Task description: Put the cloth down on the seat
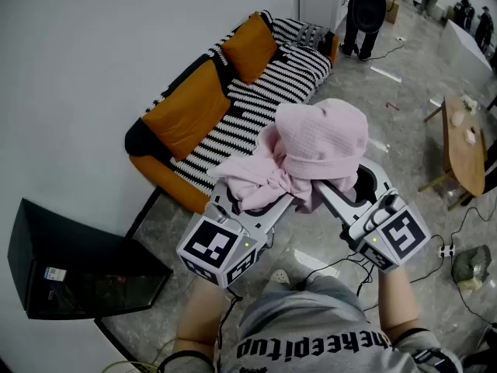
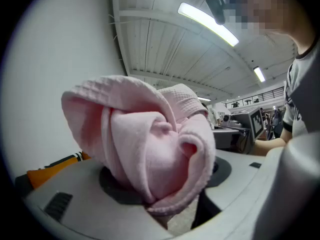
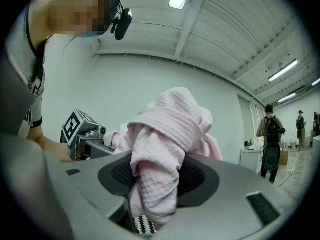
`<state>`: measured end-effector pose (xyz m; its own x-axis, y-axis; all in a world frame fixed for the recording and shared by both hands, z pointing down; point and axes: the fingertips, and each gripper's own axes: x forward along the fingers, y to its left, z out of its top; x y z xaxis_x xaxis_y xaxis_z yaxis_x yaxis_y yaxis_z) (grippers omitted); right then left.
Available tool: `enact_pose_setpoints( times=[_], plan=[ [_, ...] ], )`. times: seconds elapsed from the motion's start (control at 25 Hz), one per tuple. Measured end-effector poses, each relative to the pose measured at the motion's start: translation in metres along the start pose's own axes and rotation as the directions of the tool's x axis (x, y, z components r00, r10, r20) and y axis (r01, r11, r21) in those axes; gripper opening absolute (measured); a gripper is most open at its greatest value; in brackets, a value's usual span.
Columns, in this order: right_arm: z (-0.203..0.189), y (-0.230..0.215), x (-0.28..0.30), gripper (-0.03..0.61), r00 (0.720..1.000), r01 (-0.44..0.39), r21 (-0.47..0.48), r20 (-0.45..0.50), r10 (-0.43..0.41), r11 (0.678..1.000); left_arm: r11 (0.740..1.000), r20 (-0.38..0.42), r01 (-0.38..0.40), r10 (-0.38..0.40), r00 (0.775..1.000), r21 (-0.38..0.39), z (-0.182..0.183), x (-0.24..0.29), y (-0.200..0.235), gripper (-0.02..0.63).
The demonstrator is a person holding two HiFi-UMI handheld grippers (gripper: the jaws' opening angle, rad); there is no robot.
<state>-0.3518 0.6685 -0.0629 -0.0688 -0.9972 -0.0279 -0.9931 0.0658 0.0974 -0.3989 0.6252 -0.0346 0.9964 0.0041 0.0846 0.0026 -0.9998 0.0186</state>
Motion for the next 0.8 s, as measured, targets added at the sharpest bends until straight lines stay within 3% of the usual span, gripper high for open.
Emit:
enact_pose_setpoints(
  times=[0.8],
  plan=[
    [-0.008,0.014,-0.008,0.232,0.997,0.073,0.001,-0.035,-0.073,0.997,0.998,0.005,0.067,-0.067,0.998,-0.011,-0.008,-0.01,-0.005,0.296]
  ],
)
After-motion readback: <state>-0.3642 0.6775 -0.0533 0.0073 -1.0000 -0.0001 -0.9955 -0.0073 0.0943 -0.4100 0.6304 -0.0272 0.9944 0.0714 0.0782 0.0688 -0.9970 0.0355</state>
